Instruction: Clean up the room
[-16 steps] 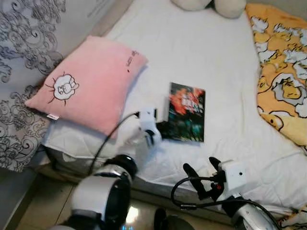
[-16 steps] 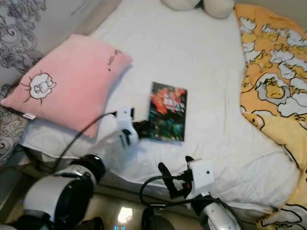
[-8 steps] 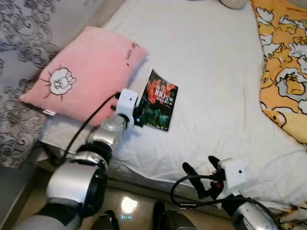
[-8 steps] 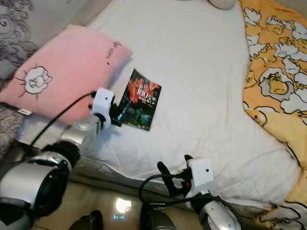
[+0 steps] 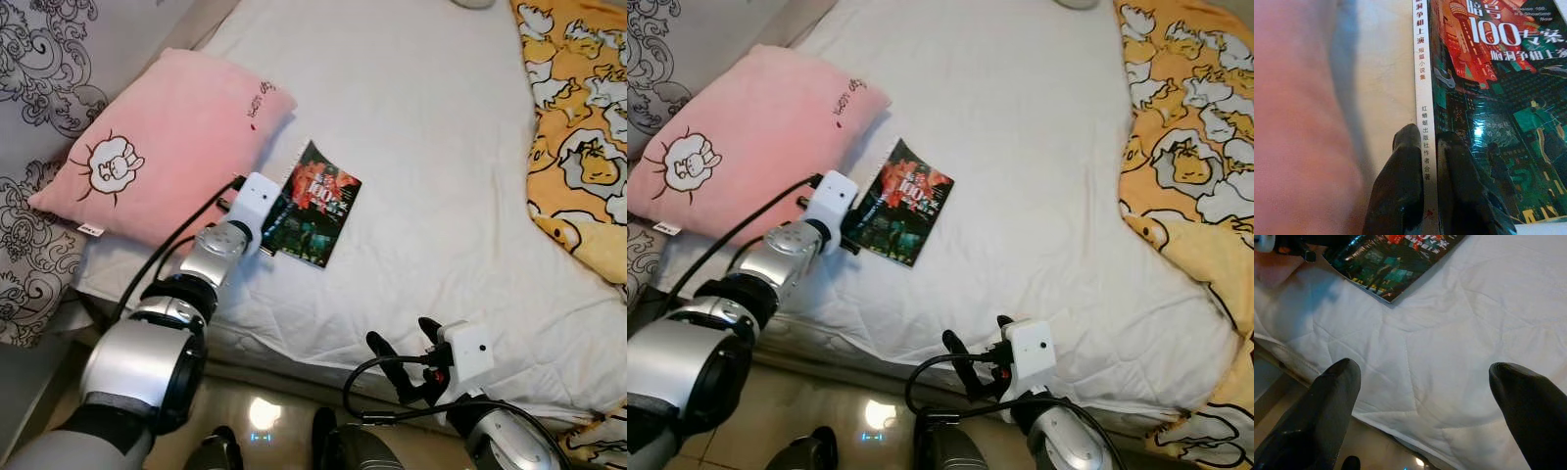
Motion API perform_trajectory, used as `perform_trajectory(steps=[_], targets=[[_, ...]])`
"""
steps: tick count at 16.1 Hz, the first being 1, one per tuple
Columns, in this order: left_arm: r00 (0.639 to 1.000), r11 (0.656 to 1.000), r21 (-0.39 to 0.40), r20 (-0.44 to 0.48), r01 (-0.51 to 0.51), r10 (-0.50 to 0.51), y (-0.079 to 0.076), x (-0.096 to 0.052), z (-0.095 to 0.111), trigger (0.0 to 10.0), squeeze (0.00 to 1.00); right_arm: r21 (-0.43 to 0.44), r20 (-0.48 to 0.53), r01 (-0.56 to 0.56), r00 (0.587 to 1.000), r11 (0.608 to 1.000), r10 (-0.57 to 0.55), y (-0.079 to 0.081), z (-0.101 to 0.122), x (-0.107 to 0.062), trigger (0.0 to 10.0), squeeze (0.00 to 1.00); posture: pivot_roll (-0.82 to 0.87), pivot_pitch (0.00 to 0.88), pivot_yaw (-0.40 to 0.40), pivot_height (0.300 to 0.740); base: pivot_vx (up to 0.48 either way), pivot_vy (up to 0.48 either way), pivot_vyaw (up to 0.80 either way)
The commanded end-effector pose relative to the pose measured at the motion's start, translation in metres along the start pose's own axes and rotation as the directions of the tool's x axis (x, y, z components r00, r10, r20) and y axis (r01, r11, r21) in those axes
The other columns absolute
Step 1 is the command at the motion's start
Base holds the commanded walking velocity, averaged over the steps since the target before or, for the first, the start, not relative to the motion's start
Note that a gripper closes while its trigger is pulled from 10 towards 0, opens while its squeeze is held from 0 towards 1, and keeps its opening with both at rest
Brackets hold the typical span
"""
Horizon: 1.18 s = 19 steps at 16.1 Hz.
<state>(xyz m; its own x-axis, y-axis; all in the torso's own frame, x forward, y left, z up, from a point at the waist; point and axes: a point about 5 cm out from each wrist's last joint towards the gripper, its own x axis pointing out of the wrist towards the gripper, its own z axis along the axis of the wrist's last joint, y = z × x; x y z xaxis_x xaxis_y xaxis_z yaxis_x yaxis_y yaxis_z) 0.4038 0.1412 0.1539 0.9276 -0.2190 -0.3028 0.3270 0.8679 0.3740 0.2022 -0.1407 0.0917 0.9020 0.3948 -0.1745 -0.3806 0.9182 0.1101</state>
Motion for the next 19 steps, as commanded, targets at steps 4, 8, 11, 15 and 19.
perform_trajectory(steps=[4, 8, 11, 15, 19], targets=[[0.995, 0.997, 0.039, -0.074, -0.06, 0.063, 0.025, -0.004, 0.003, 10.0, 1.0, 0.027, -0.05, 0.018, 0.999, 0.999, -0.016, -0.003, -0.011, -0.003, 10.0, 0.0, -0.14, 0.314, -0.124, 0.74, 0.0, 0.0, 0.0], [0.996, 0.996, 0.054, -0.059, -0.07, 0.073, 0.03, -0.004, 0.014, 10.0, 1.0, 0.029, -0.055, 0.012, 0.998, 1.0, -0.01, -0.003, -0.012, 0.0, 10.0, 0.0, -0.12, 0.305, -0.121, 0.74, 0.0, 0.0, 0.0], [1.0, 1.0, 0.029, 0.006, -0.005, 0.005, 0.017, 0.0, 0.032, 10.0, 1.0, 0.03, -0.059, 0.01, 0.998, 0.999, -0.008, -0.004, -0.015, 0.003, 10.0, 0.0, -0.11, 0.282, -0.105, 0.74, 0.0, 0.0, 0.0], [0.881, 0.93, 0.002, 0.32, 0.369, -0.35, -0.062, 0.001, 0.078, 10.0, 0.0, 0.039, -0.019, 0.062, 0.998, 0.997, -0.061, -0.01, -0.014, 0.004, 10.0, 0.0, -0.07, 0.204, -0.075, 0.74, 0.0, 0.0, 0.0], [0.82, 0.876, -0.254, 0.524, 0.409, -0.231, -0.082, -0.025, 0.049, 10.0, 0.0, 0.052, 0.081, 0.244, 0.966, 0.969, -0.247, -0.031, -0.001, 0.009, 10.0, 0.0, -0.03, 0.088, -0.032, 0.74, 0.0, 0.0, 0.0]])
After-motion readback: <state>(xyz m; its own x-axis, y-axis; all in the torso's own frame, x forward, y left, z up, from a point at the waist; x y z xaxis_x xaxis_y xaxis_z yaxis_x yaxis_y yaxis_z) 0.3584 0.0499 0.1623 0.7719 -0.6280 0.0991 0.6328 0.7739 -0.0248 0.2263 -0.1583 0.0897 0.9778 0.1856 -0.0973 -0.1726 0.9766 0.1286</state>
